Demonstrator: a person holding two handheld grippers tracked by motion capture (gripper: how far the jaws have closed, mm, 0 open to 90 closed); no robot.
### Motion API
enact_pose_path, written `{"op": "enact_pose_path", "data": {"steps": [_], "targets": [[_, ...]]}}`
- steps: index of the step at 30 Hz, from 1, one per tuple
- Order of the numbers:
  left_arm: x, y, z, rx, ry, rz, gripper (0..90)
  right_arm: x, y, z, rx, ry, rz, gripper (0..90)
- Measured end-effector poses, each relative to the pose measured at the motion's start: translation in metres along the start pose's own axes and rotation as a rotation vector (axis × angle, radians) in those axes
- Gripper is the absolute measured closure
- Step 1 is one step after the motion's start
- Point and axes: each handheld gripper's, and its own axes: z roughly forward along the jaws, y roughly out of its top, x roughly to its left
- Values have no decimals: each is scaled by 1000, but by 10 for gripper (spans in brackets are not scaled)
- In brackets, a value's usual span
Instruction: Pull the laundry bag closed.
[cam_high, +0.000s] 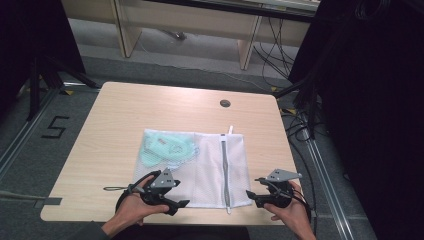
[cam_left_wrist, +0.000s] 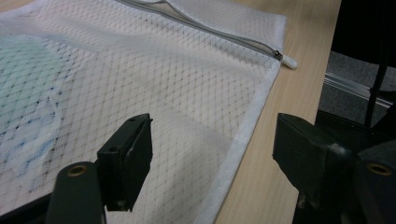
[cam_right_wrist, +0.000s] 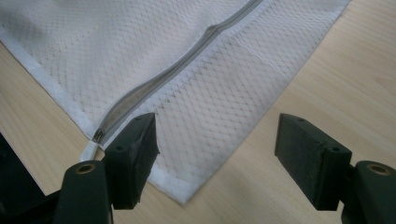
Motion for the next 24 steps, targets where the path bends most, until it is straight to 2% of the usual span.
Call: {"op": "enact_pose_path", "data": {"steps": [1, 2, 4, 6, 7, 9, 11, 13, 14, 15, 16, 18, 21, 22, 24], "targets": [[-1, 0, 1, 1, -2, -3, 281, 1, 0, 0, -4, -3, 8, 305], [-2, 1, 3, -3, -9, -1, 283, -2, 0, 1, -25, -13, -43, 305], [-5, 1, 5, -2, -9, 22, 284, -2, 0, 1, -24, -13, -56, 305], [-7, 3, 6, 8, -12, 37, 282, -1, 0, 2, -28, -16, -57, 306], [-9, 3, 8, -7, -17, 29, 282, -1, 0, 1, -24, -16, -49, 306], [-12, 5, 14, 3, -25, 56, 288, -4, 0, 0, -14, -26, -50, 305], [-15, 5, 20, 7, -30, 76, 303, -3, 0, 1, -28, -30, -42, 305], [-16, 5, 23, 13, -28, 86, 314, -3, 1, 0, -11, -25, -45, 305], [-20, 6, 29, 4, -49, 97, 338, -1, 0, 1, -22, -26, -37, 305], [-20, 6, 29, 4, -49, 97, 361, -1, 1, 2, -34, -26, -46, 305], [-21, 7, 30, 14, -48, 119, 361, -1, 1, 2, -34, -26, -46, 305], [-25, 9, 37, 11, -73, 116, 423, 1, 1, 1, -4, -15, -32, 304], [-31, 11, 48, 34, -92, 141, 453, 1, 2, 1, -4, -26, -40, 296], [-31, 11, 48, 34, -92, 141, 465, -1, 2, 2, -21, -28, -60, 295], [-33, 13, 55, 40, -102, 138, 471, 0, 2, 2, -16, -24, -45, 295]]}}
